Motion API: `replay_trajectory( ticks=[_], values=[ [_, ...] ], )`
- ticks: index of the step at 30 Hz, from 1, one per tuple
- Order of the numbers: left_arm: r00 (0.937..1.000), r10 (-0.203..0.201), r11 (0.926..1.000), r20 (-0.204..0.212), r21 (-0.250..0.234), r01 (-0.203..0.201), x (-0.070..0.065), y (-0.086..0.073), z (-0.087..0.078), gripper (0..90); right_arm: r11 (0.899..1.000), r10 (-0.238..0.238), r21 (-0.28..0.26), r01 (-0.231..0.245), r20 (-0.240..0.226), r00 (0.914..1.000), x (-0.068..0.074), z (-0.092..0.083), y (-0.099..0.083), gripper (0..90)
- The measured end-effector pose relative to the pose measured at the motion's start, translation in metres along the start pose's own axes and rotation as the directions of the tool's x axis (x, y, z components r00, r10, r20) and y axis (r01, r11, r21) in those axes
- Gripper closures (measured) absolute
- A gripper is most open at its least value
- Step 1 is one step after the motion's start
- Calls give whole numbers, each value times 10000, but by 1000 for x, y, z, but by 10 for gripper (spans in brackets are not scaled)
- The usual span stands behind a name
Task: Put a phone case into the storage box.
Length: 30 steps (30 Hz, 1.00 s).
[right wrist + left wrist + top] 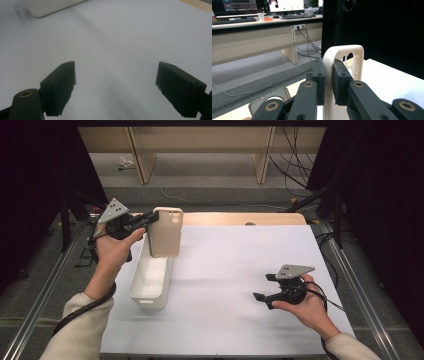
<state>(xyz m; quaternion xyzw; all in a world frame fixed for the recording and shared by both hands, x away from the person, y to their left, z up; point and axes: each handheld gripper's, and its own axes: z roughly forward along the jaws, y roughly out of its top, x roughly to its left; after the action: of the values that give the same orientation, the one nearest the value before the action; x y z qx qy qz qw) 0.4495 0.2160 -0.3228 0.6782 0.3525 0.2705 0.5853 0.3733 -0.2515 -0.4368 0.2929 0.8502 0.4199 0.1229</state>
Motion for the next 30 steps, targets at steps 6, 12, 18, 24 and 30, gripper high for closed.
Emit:
replay_trajectory(
  ticks=[6, 12, 18, 24, 30],
  values=[
    [9999, 11, 10000, -126, 54, -10, 7, 0, 0, 812, 10000, 5, 22, -5, -7, 10000, 0, 0, 0, 173],
    [9996, 15, 10000, -274, 38, -14, 13, -1, 0, 812, 10000, -8, 4, 8, -9, 10000, 0, 0, 0, 173],
    [9993, 40, 9999, -384, 125, -35, 18, -1, 1, 812, 10000, 0, -14, 0, -3, 10000, 0, 0, 0, 174],
    [9988, -15, 9999, -490, 111, 21, 23, -1, 1, 813, 10000, 0, -11, 0, -8, 10000, 0, 1, 0, 174],
    [9981, 67, 9997, -614, 220, -54, 27, -2, 3, 813, 10000, 2, -6, -2, -4, 10000, 0, 1, 0, 174]
  ],
)
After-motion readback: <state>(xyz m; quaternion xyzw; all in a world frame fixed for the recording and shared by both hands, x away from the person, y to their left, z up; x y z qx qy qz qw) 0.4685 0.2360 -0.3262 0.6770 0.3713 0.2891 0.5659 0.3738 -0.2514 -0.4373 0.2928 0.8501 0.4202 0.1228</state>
